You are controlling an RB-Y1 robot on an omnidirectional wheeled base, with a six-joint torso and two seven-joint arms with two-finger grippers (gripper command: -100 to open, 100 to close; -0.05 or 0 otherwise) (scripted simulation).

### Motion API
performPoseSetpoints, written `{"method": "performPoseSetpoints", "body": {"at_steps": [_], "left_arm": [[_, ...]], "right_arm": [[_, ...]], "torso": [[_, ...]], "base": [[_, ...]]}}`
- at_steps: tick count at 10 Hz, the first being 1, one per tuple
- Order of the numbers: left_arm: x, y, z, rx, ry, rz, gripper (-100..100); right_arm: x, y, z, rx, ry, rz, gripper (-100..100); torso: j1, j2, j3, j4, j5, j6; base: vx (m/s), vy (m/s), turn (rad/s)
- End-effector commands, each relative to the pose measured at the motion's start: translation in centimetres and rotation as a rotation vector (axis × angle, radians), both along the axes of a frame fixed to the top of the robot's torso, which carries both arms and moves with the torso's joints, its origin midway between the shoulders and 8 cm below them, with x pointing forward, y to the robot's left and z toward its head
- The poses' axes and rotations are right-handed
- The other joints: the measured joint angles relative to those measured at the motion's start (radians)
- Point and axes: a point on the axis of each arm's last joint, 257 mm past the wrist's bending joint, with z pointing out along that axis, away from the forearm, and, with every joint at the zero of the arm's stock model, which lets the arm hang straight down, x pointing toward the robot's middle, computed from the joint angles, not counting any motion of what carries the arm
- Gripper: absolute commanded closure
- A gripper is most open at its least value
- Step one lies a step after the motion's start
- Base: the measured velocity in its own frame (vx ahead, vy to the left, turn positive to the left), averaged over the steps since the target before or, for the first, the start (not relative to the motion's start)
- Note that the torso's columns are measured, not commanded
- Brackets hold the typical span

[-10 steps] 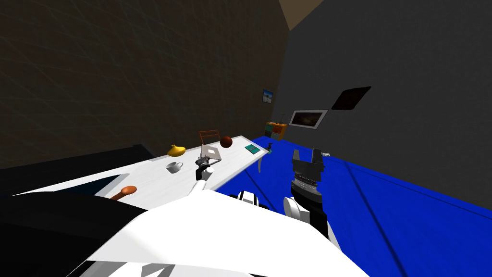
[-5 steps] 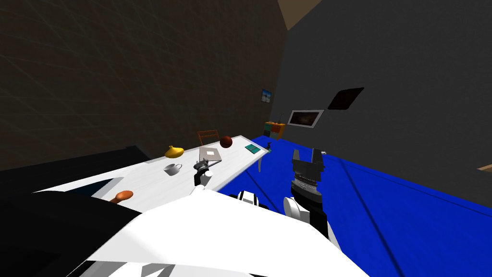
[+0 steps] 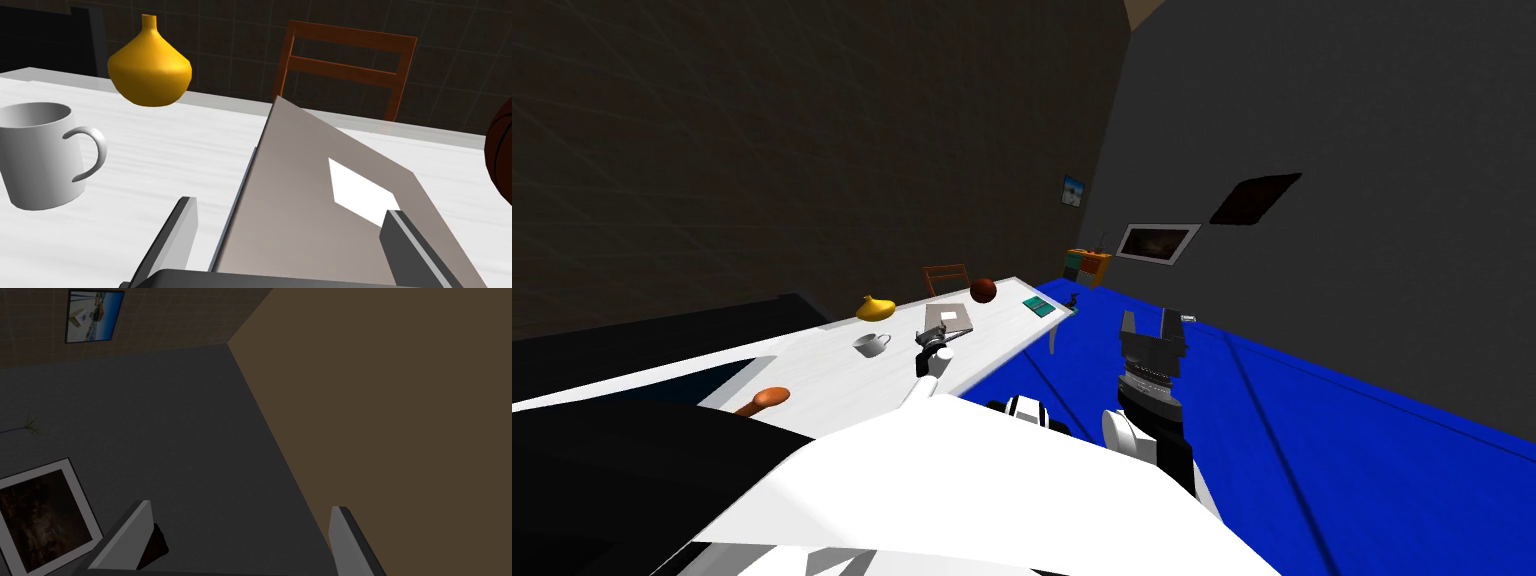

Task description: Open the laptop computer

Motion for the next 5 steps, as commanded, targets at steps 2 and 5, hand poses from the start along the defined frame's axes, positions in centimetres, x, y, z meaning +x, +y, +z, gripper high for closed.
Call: {"method": "performPoseSetpoints", "body": {"at_steps": [2, 5], "left_arm": [[2.4, 1.0, 2.3, 0.004, 0.002, -0.031, -100], [4.4, 1.8, 4.4, 0.011, -0.002, -0.059, -100]], "right_arm": [[0.0, 0.0, 0.0, 0.000, 0.000, 0.000, 0], [0.0, 0.0, 0.0, 0.000, 0.000, 0.000, 0]], "torso": [[0.001, -0.002, -0.001, 0.000, 0.000, 0.000], [0.002, -0.003, -0.002, -0.001, 0.001, 0.000]], "base": [[-0.014, -0.074, 0.082], [-0.018, -0.069, 0.089]]}}
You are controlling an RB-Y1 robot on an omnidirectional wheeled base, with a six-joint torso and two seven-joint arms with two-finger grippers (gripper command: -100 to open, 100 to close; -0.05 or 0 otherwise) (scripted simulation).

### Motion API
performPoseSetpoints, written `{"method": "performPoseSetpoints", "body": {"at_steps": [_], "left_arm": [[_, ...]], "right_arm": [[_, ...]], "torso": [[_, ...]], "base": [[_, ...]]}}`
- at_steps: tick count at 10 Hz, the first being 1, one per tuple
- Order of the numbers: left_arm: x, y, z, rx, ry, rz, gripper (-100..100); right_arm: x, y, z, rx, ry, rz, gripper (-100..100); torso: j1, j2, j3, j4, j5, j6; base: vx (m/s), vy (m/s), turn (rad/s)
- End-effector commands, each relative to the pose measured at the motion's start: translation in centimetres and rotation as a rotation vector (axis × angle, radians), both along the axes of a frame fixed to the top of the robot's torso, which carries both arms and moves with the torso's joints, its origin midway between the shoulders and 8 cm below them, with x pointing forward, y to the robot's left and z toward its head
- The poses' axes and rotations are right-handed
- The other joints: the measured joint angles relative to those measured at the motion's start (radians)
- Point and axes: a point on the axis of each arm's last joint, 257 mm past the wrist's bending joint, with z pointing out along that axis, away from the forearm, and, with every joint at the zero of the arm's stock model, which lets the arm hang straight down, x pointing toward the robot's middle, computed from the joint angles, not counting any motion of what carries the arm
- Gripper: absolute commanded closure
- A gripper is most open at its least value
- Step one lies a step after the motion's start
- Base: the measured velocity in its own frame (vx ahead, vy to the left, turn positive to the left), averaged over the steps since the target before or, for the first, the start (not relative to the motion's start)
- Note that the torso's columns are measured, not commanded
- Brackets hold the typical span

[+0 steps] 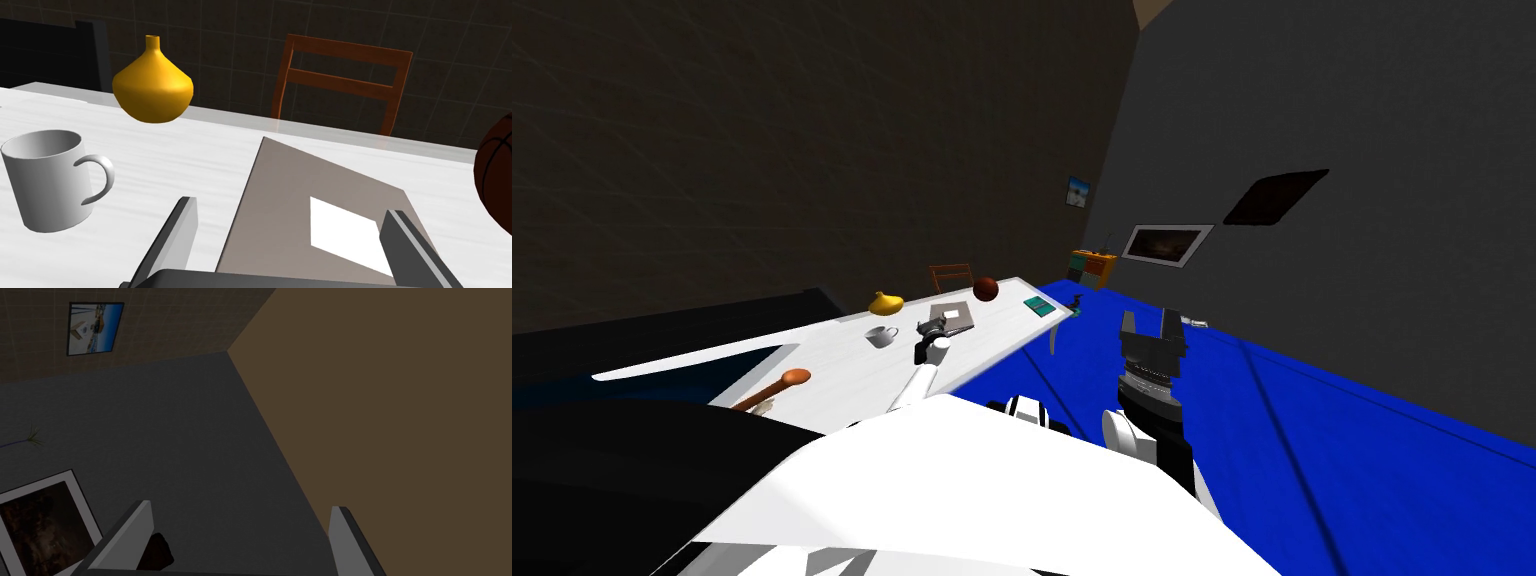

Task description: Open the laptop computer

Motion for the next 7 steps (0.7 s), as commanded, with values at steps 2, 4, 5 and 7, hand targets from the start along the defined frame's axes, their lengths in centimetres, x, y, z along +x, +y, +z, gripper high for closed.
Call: {"method": "performPoseSetpoints", "body": {"at_steps": [2, 4, 5, 7], "left_arm": [[0.69, 0.30, 0.62, 0.002, 0.001, -0.012, 0], [0.68, 0.30, 0.62, 0.002, 0.001, -0.012, 0], [0.68, 0.30, 0.62, 0.002, 0.001, -0.012, 0], [0.68, 0.30, 0.62, 0.002, 0.001, -0.012, 0]], "right_arm": [[0.00, 0.00, 0.00, 0.000, 0.000, 0.000, 0], [0.00, 0.00, 0.00, 0.000, 0.000, 0.000, 0], [0.00, 0.00, 0.00, 0.000, 0.000, 0.000, 0], [0.00, 0.00, 0.00, 0.000, 0.000, 0.000, 0]], "torso": [[0.002, 0.000, 0.000, 0.000, 0.000, 0.000], [0.001, 0.000, 0.000, 0.000, 0.000, 0.000], [0.000, 0.000, 0.000, 0.000, 0.000, 0.000], [0.000, 0.000, 0.000, 0.000, 0.000, 0.000]], "base": [[-0.004, -0.018, 0.007], [0.000, 0.000, 0.000], [0.000, 0.000, 0.000], [0.000, 0.000, 0.000]]}}
